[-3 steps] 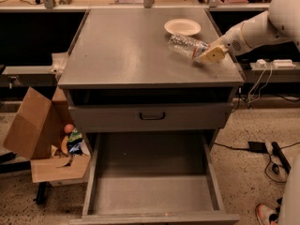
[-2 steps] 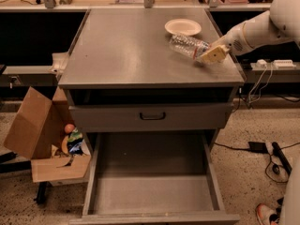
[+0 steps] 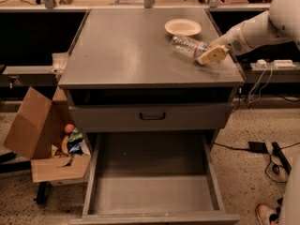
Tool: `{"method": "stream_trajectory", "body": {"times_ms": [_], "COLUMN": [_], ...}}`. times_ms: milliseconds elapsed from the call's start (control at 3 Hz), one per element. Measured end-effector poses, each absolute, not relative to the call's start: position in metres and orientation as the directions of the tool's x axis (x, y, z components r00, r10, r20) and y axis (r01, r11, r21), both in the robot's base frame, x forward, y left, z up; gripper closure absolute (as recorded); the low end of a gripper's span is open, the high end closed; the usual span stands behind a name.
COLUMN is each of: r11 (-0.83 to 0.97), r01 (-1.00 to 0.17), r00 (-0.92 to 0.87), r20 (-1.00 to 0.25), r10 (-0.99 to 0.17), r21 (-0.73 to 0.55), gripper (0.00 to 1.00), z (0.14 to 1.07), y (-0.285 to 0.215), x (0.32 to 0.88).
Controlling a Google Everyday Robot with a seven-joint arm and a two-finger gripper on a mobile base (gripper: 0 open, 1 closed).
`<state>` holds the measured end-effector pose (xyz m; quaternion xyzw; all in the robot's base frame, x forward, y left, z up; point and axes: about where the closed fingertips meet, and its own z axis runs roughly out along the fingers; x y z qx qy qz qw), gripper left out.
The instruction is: Pick water bottle from middle drawer and place on counter
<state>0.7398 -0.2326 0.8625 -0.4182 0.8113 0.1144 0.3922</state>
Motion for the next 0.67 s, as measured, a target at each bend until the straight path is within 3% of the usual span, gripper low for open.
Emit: {"method": "stream_trajectory", "body": {"times_ms": [667], "r11": [0.624], "r01": [-0.768], "r00": [-0.343], "r20": [-0.732], "r10": [-0.589], "r21": [-0.142], "gripper": [0.00], "z": [0.8624], "y": [-0.2326], "x": [0.7399]}}
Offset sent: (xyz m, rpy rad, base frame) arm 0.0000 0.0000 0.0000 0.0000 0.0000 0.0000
